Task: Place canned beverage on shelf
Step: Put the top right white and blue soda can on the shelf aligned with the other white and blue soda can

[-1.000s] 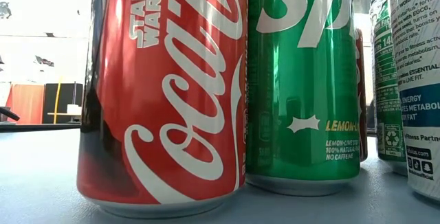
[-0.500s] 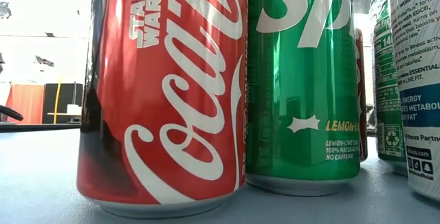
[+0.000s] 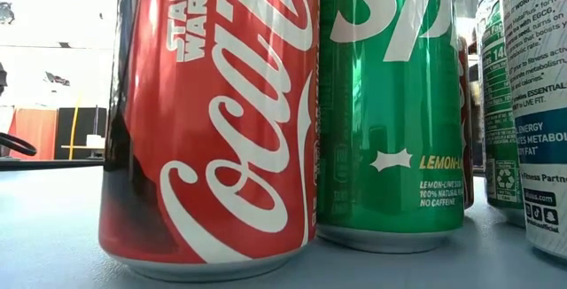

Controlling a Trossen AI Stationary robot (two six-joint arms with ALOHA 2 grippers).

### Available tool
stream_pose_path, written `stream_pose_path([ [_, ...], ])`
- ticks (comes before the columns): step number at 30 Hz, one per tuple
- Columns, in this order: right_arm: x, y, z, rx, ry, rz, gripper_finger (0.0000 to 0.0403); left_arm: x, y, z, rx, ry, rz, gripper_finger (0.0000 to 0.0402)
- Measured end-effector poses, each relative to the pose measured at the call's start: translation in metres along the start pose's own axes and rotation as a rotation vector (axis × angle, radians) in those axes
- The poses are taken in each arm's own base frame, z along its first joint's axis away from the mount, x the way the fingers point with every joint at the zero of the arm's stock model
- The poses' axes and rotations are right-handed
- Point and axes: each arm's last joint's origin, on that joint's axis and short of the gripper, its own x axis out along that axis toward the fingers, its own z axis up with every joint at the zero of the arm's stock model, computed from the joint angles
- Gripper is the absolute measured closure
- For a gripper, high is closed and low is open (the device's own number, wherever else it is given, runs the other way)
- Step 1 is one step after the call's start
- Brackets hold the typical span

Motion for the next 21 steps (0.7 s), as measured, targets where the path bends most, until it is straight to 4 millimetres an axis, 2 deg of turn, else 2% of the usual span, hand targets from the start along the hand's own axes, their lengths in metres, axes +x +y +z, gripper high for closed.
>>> stream_pose_path([
  [6,-0.023,0.0,0.0,-0.02,-0.042,0.047,0.0247,0.054,-0.012,-0.011,-0.059,0.013,-0.05,0.0093],
  [12,-0.037,-0.006,0.0,-0.01,-0.065,0.036,0.0228,0.1,-0.032,-0.015,-0.035,-0.027,-0.024,0.0093],
  [21,-0.044,-0.007,-0.004,-0.018,-0.037,0.05,0.0225,0.155,-0.075,-0.026,-0.085,-0.092,-0.075,0.0093],
])
